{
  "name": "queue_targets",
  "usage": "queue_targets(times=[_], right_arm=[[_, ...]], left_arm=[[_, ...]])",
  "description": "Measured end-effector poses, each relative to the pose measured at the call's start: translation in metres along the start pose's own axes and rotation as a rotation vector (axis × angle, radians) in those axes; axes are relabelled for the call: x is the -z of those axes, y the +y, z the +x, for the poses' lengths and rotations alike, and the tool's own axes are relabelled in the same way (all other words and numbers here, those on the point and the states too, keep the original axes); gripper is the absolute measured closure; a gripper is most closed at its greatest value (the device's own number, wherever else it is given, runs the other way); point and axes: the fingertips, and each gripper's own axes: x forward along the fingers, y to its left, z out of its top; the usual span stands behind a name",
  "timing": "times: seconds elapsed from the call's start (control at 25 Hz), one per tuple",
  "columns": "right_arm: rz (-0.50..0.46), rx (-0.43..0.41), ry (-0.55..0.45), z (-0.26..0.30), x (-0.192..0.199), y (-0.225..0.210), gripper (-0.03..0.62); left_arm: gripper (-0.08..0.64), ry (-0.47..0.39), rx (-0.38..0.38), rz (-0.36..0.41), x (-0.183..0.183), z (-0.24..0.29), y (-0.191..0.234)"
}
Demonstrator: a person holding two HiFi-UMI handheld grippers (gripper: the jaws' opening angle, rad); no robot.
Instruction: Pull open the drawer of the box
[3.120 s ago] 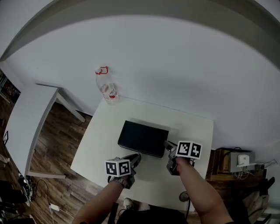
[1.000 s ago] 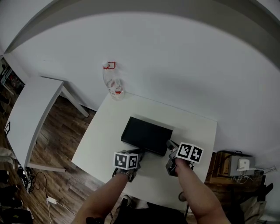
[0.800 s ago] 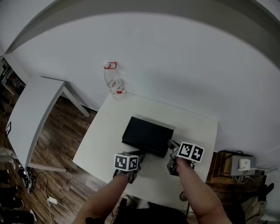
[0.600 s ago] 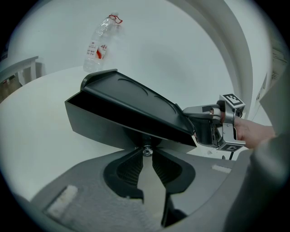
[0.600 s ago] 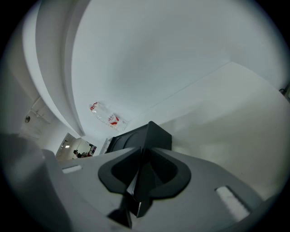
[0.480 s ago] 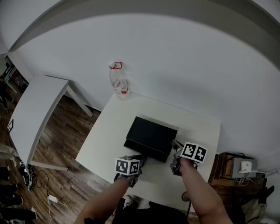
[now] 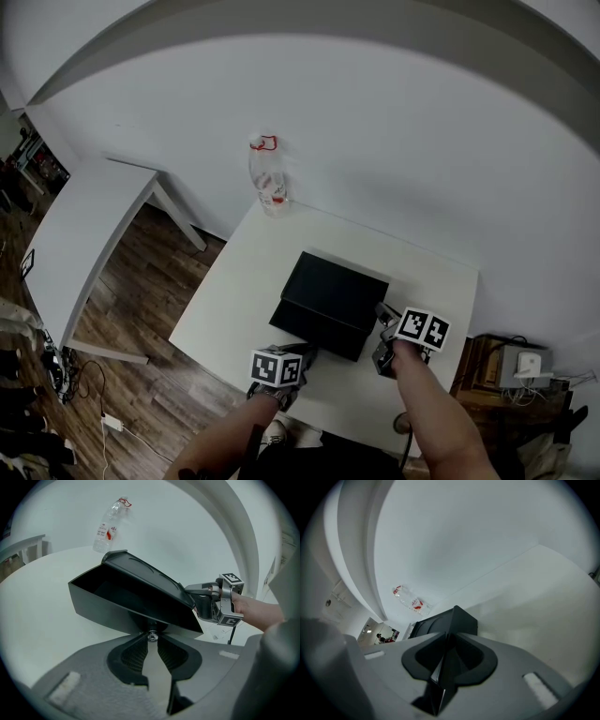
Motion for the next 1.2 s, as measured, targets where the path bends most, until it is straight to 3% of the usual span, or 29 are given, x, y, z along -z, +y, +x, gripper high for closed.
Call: queue_targets(times=[1.2], right_arm=[[-0.006,0.014,-0.007,-0.002,0.000,-0.002,0.520]], left_arm=[[0.491,0.030,0.016,-0.034,0.037,-0.018,-0.003]])
